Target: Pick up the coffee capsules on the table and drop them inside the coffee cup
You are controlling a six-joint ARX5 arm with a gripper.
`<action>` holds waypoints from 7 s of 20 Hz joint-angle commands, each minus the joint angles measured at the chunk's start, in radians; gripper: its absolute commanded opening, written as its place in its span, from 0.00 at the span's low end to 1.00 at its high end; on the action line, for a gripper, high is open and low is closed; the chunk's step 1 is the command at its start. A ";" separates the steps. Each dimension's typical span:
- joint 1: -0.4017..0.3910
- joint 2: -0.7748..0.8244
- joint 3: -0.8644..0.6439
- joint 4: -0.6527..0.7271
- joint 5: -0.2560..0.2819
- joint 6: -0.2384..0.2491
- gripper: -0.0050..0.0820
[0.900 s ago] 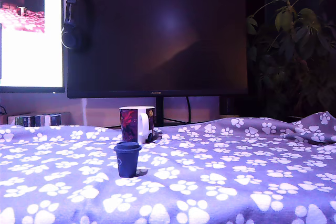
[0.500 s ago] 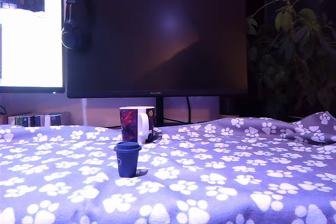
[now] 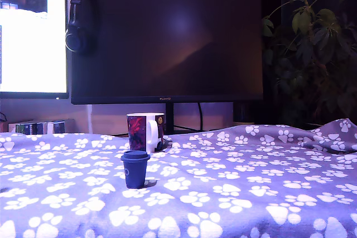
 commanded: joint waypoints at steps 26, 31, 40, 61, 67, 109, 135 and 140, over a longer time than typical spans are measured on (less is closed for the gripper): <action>-0.476 0.298 -0.107 0.259 -0.148 0.103 0.76; -0.476 0.306 -0.107 0.258 -0.150 0.094 0.87; -0.476 0.434 -0.107 0.354 -0.145 0.103 0.87; -0.476 1.261 -0.102 1.152 -0.084 0.132 0.87; -0.476 1.439 -0.019 1.196 -0.024 0.142 0.87; -0.429 1.591 0.293 1.029 -0.012 0.182 0.21; -0.097 1.431 0.435 0.901 0.023 0.121 0.21; -0.115 1.443 0.576 0.773 0.023 0.123 0.21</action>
